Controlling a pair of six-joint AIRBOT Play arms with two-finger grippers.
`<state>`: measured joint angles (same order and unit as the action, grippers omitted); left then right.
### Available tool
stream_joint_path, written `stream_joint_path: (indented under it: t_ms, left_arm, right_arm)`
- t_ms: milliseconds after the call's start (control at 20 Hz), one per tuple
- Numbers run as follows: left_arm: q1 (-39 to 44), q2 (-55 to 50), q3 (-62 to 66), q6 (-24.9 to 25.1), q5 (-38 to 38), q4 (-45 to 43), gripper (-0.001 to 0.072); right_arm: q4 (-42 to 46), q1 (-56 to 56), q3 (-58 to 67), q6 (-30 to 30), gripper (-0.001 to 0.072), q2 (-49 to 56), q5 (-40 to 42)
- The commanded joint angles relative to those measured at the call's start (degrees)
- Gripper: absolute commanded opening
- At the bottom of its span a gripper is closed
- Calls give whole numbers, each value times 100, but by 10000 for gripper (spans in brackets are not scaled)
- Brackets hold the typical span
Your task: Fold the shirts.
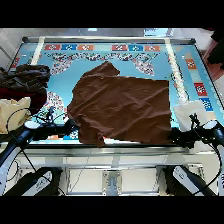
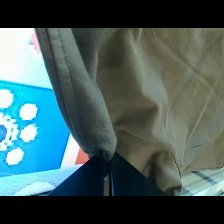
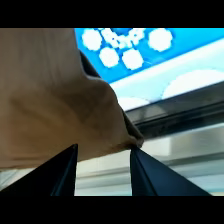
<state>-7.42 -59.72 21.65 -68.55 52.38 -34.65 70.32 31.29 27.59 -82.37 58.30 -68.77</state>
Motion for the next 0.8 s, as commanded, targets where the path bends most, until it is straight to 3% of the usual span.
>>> stream_joint_path:
  t_ms: [0,100,150,200,450,550,750]
  left_arm:
    - [2,-2,7,4,9,0,11]
    - [2,-2,7,4,42,-2,11]
    - [2,-2,7,7,50,-2,11]
    - [2,-2,7,7,50,0,12]
    - [-9,2,245,186,247,85,11]
    - [-9,68,975,721,723,208,10]
    - [-9,603,2938,643,1635,-94,9]
  right_arm:
    - [-116,2,-28,-190,388,267,203]
    - [-118,2,-26,-188,368,398,201]
    - [-116,2,-26,-179,243,400,205]
    - [-116,2,-26,-146,24,400,225]
    - [-114,2,393,317,29,282,-107]
    - [-116,2,1005,439,28,-114,-317]
    - [-39,4,2618,525,28,-1329,-586]
